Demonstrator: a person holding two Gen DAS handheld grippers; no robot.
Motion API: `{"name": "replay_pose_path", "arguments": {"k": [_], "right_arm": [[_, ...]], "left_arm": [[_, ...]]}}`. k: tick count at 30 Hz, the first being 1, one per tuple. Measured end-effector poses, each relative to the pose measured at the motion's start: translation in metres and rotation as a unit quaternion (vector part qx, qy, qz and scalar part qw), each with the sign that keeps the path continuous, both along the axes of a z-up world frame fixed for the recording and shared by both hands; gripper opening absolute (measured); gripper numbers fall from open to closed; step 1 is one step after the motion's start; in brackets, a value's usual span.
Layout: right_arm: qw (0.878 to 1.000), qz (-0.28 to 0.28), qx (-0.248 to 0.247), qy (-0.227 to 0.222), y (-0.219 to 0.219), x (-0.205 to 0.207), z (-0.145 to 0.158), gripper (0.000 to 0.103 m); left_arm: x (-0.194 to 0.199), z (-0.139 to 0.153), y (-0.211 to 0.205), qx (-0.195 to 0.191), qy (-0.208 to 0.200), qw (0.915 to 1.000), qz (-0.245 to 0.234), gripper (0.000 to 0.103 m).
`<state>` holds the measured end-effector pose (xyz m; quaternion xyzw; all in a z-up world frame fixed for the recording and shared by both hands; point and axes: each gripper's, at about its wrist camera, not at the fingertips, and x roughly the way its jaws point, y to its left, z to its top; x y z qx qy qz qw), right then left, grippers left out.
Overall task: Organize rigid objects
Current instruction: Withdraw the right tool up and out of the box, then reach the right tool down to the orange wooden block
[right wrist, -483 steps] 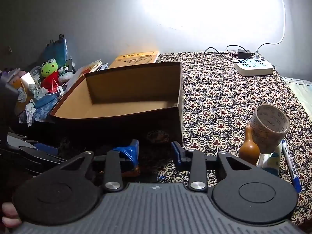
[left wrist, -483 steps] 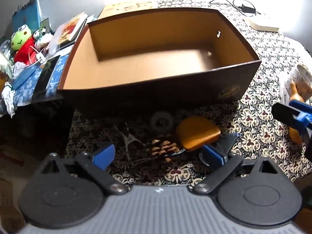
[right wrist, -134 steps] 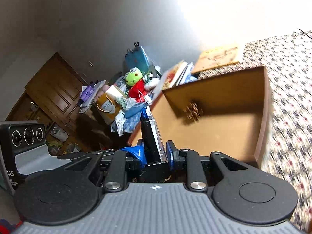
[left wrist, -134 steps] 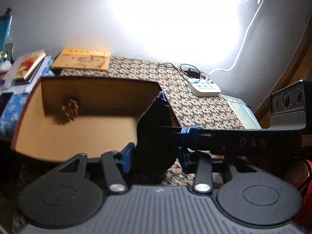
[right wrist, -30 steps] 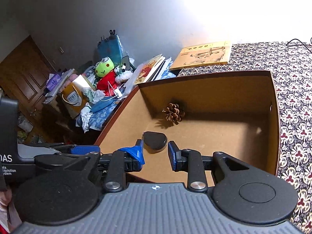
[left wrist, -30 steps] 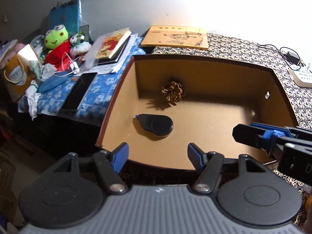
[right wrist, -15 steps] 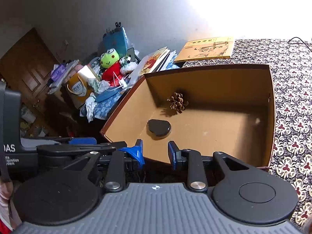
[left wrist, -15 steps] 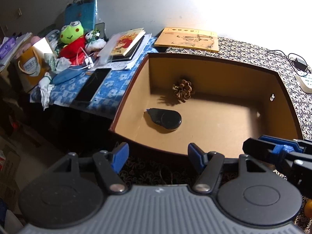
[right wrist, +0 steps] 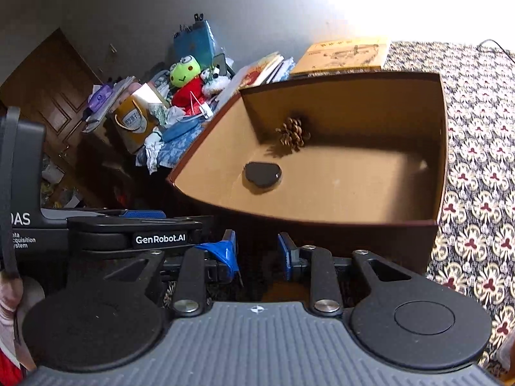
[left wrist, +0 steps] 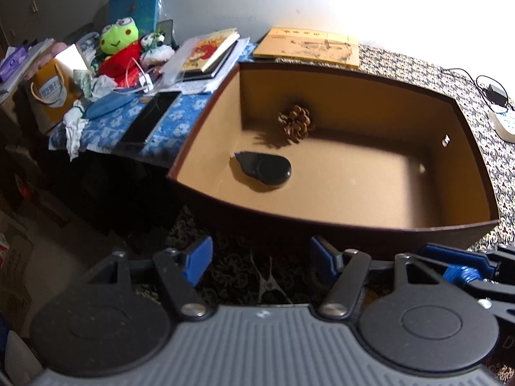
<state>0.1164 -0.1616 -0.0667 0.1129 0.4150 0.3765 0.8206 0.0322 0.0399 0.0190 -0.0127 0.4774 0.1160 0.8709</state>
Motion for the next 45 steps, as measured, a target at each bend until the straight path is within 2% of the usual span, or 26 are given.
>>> {"name": "replay_pose_path", "arguments": {"k": [12,25,28,32,35,41,45], "right_arm": [[0.999,-0.014,-0.015,0.036,-0.007,-0.009,-0.023,0.011],[0.997,-0.014,-0.030,0.074,-0.013,-0.012,-0.043,0.010],[0.996,-0.017,-0.027,0.086,-0.016,-0.012,-0.047,0.010],[0.995,-0.019,-0.024,0.095,-0.020,-0.011,-0.051,0.010],[0.994,-0.020,-0.024,0.102,-0.022,-0.010,-0.054,0.010],[0.992,-0.021,-0.017,0.120,-0.026,-0.008,-0.059,0.010],[0.991,-0.022,-0.015,0.130,-0.027,-0.006,-0.062,0.010]], "left_arm": [[-0.006,-0.024,-0.015,0.000,0.037,0.9992,-0.012,0.068],[-0.010,-0.049,-0.016,-0.025,0.072,0.9969,-0.020,0.068],[-0.015,-0.055,-0.012,-0.043,0.076,0.9958,-0.025,0.068],[-0.022,-0.062,-0.002,-0.098,0.075,0.9919,-0.032,0.068],[-0.026,-0.066,-0.002,-0.124,0.075,0.9886,-0.042,0.068],[-0.035,-0.070,-0.013,-0.149,0.068,0.9832,-0.079,0.069],[-0.037,-0.070,-0.024,-0.144,0.060,0.9823,-0.104,0.070]]}}
